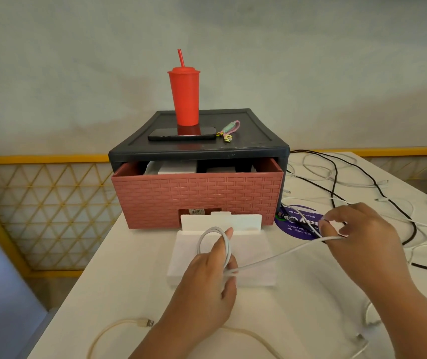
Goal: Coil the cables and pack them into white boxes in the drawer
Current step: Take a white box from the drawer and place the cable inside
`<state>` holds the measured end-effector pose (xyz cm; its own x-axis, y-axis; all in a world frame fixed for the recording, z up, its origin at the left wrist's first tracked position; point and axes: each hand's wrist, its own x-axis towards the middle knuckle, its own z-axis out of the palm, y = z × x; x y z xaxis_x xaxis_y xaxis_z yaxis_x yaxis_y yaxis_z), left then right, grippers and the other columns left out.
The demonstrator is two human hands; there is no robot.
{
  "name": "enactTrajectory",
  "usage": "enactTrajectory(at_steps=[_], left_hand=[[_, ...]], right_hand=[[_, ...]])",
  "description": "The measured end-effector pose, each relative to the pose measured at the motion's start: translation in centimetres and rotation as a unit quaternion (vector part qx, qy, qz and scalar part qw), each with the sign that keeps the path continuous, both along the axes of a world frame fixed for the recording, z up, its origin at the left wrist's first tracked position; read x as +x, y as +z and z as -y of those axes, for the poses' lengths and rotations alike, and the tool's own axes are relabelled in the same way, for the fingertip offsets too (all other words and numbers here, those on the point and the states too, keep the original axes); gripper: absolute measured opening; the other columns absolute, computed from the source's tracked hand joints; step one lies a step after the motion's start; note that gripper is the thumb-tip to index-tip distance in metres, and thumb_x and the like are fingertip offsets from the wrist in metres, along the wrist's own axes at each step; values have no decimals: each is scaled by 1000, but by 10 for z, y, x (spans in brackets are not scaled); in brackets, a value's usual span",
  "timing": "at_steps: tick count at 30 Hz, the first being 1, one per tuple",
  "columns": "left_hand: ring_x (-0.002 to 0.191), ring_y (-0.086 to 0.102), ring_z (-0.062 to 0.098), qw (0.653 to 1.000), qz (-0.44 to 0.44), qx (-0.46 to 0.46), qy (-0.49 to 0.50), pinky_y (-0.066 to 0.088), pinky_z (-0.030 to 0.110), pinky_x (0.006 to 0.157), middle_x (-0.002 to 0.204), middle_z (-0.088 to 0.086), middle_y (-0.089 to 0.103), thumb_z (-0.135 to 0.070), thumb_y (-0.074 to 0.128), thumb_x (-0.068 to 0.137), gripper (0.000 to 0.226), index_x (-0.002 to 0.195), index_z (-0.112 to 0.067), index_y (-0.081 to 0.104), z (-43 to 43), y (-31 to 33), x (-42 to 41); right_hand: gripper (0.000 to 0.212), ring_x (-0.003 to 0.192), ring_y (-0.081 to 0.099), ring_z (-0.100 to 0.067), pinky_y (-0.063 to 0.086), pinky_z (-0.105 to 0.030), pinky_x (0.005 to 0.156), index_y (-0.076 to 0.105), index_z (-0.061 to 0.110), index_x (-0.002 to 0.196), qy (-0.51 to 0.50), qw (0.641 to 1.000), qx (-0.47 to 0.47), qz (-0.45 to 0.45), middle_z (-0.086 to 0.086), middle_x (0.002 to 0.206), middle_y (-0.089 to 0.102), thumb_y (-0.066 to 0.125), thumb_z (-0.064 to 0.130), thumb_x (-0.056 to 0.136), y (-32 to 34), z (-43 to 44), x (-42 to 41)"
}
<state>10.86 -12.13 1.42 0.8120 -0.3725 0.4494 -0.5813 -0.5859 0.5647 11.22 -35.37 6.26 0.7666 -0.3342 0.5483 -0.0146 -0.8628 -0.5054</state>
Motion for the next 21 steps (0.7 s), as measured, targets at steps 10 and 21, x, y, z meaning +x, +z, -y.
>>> enactTrajectory(at_steps=[10,21], left_hand=[[95,47,2,997,18,-12,71,36,10,87,96,-26,49,-24,53,91,68,126,-54,3,0,-2,2],[50,36,3,974,-46,-214,-62,30,16,50,53,-8,42,-46,52,77,37,72,-10,59,-5,22,-10]], right_hand=[[44,85,61,-23,37,-23,80,61,18,118,3,991,106,-78,-9,142,36,73,17,76,0,-2,5],[21,31,38,-5,24,-7,31,72,19,66,340,795,499,-56,-1,85,74,83,7,52,26,-2,-20]])
